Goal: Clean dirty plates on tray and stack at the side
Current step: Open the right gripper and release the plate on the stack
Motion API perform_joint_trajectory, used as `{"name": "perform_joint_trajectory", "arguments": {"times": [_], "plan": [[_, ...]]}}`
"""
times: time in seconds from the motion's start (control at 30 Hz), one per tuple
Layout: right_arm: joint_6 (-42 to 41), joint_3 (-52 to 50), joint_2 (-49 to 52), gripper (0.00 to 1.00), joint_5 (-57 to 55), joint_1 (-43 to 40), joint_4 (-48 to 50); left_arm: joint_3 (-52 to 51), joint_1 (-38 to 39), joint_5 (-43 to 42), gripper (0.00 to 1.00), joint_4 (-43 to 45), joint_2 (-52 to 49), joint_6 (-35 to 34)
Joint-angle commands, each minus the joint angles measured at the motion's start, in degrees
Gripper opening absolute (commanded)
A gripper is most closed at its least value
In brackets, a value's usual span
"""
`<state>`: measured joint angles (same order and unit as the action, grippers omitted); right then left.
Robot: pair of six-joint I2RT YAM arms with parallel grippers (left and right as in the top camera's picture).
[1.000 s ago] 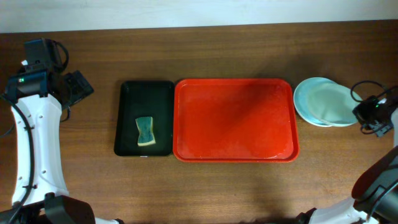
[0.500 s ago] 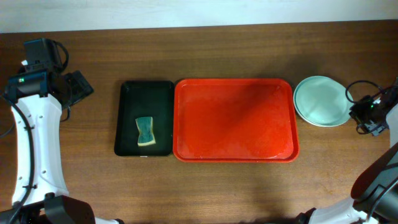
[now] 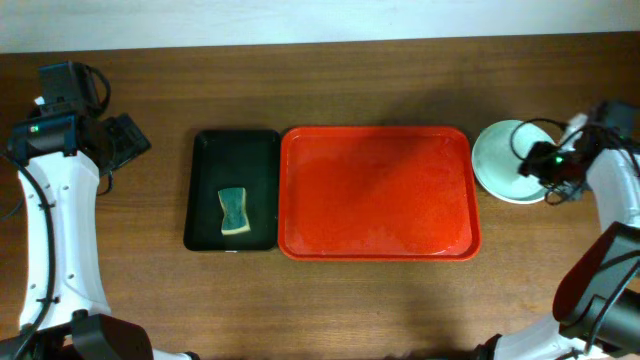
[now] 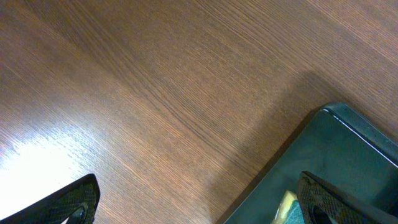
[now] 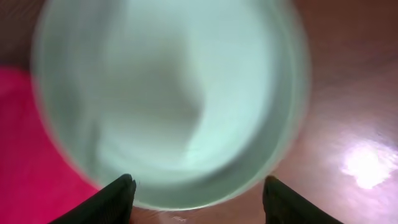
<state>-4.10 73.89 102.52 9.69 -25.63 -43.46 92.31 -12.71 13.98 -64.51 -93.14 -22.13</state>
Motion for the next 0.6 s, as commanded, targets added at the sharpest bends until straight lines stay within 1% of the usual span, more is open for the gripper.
{"name": "perform_joint_trajectory", "arguments": {"times": [0.0,0.07,0.1,0.13,0.17,0.27,0.57], "plan": [[10.4,-0.4,0.1,0.67,3.4,6.2,-0.4,0.4,-0.1,0.4,0.99,-0.1,0.7,-0.3],[13.4,-0.4,0.1,0.68,3.4,9.9,-0.9,0.4,-0.1,0.4,0.99,-0.1,0.7,-0.3],[13.4,-0.4,0.1,0.70,3.4,11.4,-1.1,0.4,-0.1,0.4,0.99,-0.1,0.7,-0.3],[13.3,-0.4,0.1,0.89,3.2,12.5,-1.3,0.4,-0.1,0.4,0.99,-0.1,0.7,-0.3],[13.3,-0.4,0.1,0.98,3.2,13.3,-1.4,0.4,-0.1,0.4,0.99,-0.1,0.7,-0.3],[13.3,-0.4,0.1,0.98,3.2,14.8,-1.5,0.4,-0.1,0.4,0.99,-0.1,0.7,-0.3],[13.3,-0.4,0.1,0.98,3.2,14.9,-1.5,0.4,-0.1,0.4,0.99,-0.1,0.7,-0.3]]}}
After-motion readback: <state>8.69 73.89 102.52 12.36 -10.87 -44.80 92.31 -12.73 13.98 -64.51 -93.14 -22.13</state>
